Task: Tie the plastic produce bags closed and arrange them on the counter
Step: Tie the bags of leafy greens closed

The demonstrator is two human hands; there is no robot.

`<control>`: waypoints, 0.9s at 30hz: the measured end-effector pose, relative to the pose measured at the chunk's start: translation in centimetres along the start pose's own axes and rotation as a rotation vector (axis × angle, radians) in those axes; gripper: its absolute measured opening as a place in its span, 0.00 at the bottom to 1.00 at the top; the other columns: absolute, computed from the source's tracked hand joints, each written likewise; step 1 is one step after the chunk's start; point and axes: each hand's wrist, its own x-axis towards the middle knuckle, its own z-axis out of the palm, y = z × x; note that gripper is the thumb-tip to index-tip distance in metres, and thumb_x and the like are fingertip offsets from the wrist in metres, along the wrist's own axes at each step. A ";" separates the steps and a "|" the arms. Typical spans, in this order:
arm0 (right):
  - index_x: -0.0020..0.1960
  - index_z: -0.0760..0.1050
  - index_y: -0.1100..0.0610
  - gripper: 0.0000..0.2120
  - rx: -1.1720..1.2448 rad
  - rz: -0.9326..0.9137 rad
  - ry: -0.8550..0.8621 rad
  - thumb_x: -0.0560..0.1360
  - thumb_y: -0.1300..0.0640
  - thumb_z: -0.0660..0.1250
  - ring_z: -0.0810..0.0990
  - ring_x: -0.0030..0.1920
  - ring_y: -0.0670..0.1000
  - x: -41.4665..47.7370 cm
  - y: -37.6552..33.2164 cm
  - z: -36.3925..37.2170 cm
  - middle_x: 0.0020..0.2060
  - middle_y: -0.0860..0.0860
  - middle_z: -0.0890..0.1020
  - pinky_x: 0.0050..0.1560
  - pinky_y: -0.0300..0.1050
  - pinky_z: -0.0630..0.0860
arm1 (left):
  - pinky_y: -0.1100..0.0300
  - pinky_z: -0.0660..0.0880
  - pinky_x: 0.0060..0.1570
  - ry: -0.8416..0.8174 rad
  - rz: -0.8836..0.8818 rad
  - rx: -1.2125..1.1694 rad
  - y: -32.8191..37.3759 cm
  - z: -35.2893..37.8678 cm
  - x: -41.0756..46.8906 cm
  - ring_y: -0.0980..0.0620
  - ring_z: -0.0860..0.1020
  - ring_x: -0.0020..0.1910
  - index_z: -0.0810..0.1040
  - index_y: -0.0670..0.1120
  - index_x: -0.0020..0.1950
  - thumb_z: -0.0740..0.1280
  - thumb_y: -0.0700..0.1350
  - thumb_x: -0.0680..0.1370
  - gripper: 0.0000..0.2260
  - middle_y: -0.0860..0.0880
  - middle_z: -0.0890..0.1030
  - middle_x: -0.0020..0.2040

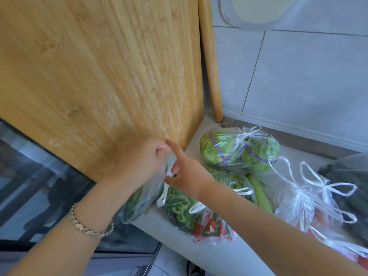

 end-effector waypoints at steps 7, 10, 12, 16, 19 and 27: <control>0.42 0.72 0.58 0.10 0.132 -0.078 0.536 0.71 0.51 0.67 0.72 0.31 0.51 -2.2 -1.8 -6.3 0.25 0.46 0.72 0.35 0.48 0.72 | 0.62 0.71 0.43 0.245 0.420 -0.436 5.2 -3.9 1.3 0.56 0.77 0.40 0.84 0.46 0.43 0.66 0.49 0.74 0.09 0.51 0.81 0.37; 0.37 0.71 0.56 0.13 0.061 0.044 0.609 0.69 0.47 0.67 0.74 0.33 0.51 -4.1 -0.1 -8.3 0.27 0.47 0.74 0.37 0.46 0.70 | 0.60 0.69 0.39 0.212 0.556 -0.394 7.0 -2.6 2.5 0.56 0.74 0.35 0.84 0.46 0.40 0.66 0.50 0.72 0.10 0.52 0.77 0.33; 0.32 0.65 0.53 0.16 0.018 0.157 0.638 0.69 0.47 0.68 0.72 0.30 0.47 -4.8 1.9 -8.4 0.26 0.46 0.72 0.34 0.42 0.68 | 0.59 0.66 0.36 0.166 0.611 -0.305 8.2 -1.2 3.3 0.55 0.68 0.33 0.83 0.46 0.40 0.67 0.52 0.72 0.10 0.53 0.71 0.31; 0.31 0.59 0.53 0.17 0.045 0.333 0.610 0.71 0.56 0.65 0.65 0.26 0.46 -5.6 6.5 -7.4 0.25 0.47 0.67 0.26 0.35 0.64 | 0.61 0.61 0.37 0.070 0.673 0.003 10.2 1.8 4.3 0.54 0.72 0.41 0.82 0.49 0.49 0.67 0.50 0.75 0.07 0.55 0.68 0.35; 0.34 0.62 0.55 0.10 0.056 0.434 0.590 0.71 0.64 0.60 0.65 0.29 0.50 -6.6 9.3 -6.8 0.27 0.49 0.67 0.24 0.35 0.63 | 0.61 0.61 0.37 0.043 0.686 0.056 10.7 3.4 4.0 0.57 0.69 0.40 0.80 0.51 0.49 0.64 0.44 0.75 0.07 0.57 0.67 0.34; 0.67 0.60 0.58 0.27 0.166 0.671 0.479 0.71 0.64 0.65 0.71 0.33 0.46 -9.1 13.2 -6.3 0.41 0.51 0.72 0.33 0.40 0.70 | 0.60 0.70 0.38 0.376 0.404 -0.210 7.5 5.3 4.2 0.52 0.73 0.37 0.79 0.44 0.48 0.69 0.40 0.73 0.05 0.52 0.75 0.40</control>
